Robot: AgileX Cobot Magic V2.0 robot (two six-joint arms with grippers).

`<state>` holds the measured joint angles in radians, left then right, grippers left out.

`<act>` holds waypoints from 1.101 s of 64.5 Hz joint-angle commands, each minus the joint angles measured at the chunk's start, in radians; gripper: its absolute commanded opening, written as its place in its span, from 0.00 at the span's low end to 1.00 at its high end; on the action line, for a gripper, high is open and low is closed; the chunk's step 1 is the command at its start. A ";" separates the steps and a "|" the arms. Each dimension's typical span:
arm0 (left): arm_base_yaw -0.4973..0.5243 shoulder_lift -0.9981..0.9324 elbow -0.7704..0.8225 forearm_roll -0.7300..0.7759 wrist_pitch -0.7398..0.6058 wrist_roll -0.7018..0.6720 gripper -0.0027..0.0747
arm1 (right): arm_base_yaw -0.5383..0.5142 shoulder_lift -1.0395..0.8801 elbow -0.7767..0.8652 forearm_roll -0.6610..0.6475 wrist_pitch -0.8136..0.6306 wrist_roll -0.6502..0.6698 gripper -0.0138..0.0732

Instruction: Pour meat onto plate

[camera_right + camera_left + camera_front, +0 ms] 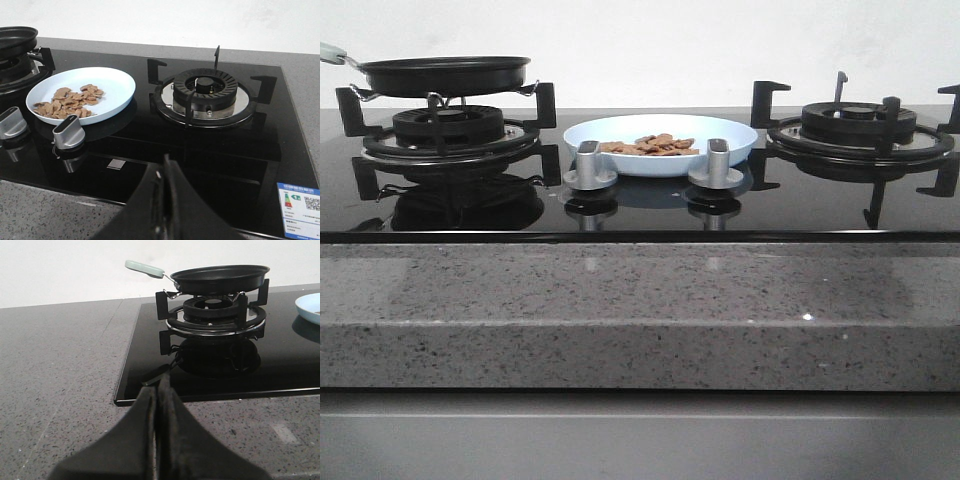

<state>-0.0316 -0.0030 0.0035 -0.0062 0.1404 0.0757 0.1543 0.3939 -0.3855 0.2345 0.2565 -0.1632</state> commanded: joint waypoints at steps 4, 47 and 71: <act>0.003 -0.016 0.006 -0.008 -0.092 -0.010 0.01 | -0.003 0.004 -0.028 0.006 -0.083 -0.009 0.09; 0.003 -0.016 0.006 -0.008 -0.092 -0.010 0.01 | -0.014 -0.002 0.021 -0.051 -0.193 0.009 0.09; 0.003 -0.016 0.006 -0.008 -0.092 -0.010 0.01 | -0.161 -0.259 0.294 -0.125 -0.225 0.127 0.09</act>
<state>-0.0316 -0.0030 0.0035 -0.0062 0.1389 0.0757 0.0149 0.1894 -0.1120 0.1257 0.1178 -0.0394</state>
